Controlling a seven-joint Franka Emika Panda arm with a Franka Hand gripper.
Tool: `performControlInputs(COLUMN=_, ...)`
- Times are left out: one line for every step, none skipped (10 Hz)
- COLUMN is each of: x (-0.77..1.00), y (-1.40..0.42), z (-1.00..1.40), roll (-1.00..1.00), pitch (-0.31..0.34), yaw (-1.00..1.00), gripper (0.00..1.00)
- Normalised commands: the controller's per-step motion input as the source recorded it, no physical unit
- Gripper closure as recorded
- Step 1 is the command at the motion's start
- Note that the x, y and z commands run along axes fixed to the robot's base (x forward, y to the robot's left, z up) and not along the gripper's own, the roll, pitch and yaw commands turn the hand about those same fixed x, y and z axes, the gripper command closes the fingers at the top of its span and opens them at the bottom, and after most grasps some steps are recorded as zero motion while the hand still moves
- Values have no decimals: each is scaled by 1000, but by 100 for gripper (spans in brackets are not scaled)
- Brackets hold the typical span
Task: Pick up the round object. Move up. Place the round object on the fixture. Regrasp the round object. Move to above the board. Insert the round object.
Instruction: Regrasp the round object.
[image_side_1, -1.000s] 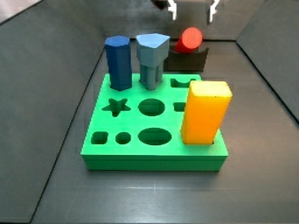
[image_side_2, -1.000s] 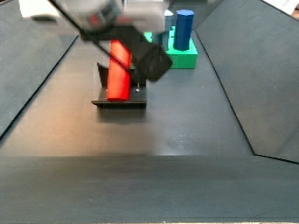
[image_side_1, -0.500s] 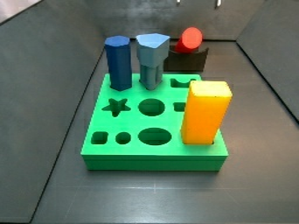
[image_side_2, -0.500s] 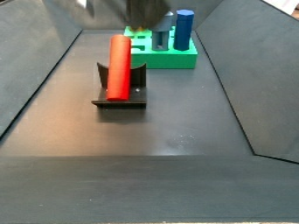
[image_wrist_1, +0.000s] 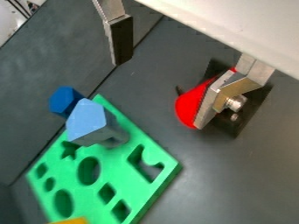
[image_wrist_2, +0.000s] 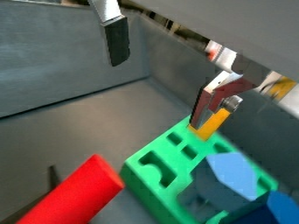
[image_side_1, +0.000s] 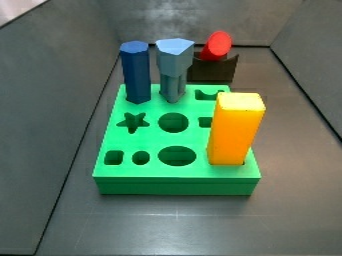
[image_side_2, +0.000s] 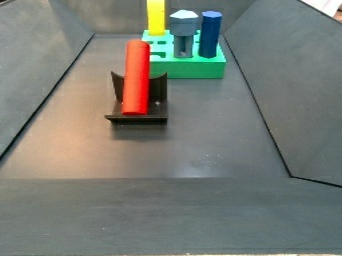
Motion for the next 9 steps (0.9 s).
performControlInputs(x=0, y=16, z=34, roll=1000, pitch=10, yaw=29, gripper=0)
performControlInputs(x=2, y=-1, z=11, roll=1000, pitch=8, yaw=30, gripper=0)
performControlInputs(x=6, y=-14, z=10, roll=1000, pitch=5, yaw=31, gripper=0)
performControlInputs(x=11, y=-17, z=8, roll=1000, pitch=4, yaw=32, gripper=0)
performControlInputs(x=12, y=-16, z=4, roll=1000, pitch=5, yaw=33, gripper=0)
performControlInputs(x=9, y=-15, z=5, roll=1000, pitch=8, yaw=34, gripper=0)
performControlInputs(x=10, y=-15, z=5, roll=1000, pitch=12, yaw=35, gripper=0)
performControlInputs(x=19, y=-22, z=4, roll=1000, pitch=23, yaw=37, gripper=0)
performControlInputs(x=34, y=-24, z=-3, roll=1000, pitch=29, yaw=39, gripper=0)
